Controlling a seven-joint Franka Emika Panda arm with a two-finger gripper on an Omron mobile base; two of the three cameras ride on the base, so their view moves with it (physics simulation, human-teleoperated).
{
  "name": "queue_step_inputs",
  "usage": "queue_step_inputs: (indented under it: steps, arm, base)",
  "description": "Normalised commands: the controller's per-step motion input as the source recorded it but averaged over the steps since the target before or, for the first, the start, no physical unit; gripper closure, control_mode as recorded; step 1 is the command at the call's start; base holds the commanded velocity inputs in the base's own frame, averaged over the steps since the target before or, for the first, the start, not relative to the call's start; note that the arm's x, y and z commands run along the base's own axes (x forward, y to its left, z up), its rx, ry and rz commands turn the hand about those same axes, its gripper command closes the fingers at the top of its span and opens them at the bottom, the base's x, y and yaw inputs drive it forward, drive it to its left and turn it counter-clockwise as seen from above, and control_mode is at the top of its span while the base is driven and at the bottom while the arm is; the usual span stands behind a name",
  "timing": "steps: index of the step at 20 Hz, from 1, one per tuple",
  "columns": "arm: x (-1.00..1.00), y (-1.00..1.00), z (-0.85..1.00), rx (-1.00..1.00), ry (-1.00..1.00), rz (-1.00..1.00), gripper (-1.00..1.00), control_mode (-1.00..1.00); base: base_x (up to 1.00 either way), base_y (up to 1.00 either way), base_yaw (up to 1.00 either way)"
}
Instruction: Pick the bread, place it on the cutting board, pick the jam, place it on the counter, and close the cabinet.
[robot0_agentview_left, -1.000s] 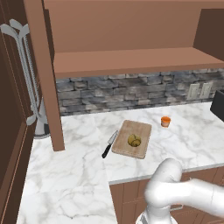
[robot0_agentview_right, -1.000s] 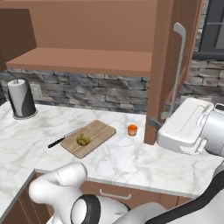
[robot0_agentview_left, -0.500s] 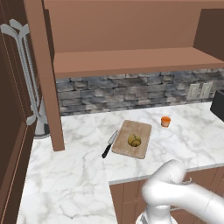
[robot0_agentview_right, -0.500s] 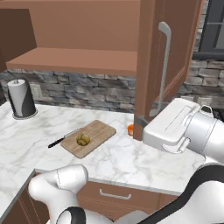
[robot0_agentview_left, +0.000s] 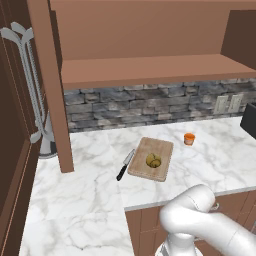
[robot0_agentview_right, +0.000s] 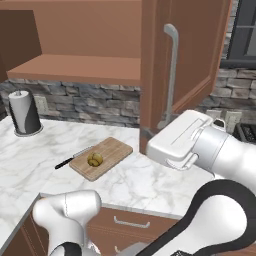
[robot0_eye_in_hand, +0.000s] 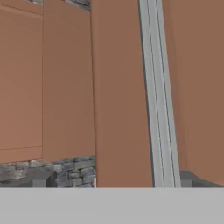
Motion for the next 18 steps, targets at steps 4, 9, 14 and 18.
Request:
queue_step_inputs:
  steps: [4, 9, 14, 18]
  arm:
    - [0.02, 0.32, 0.00, 0.00, 0.00, 0.00, -1.00, -1.00]
    - [0.07, 0.32, 0.00, 0.00, 0.00, 0.00, -1.00, -1.00]
    - [0.07, 0.30, 0.00, 0.00, 0.00, 0.00, -1.00, -1.00]
    - [0.01, 0.19, 0.00, 0.03, 0.00, 0.00, -1.00, -1.00]
  base:
    - [0.00, 0.00, 0.00]
    - [0.00, 0.00, 0.00]
    - [0.00, 0.00, 0.00]
    - [0.00, 0.00, 0.00]
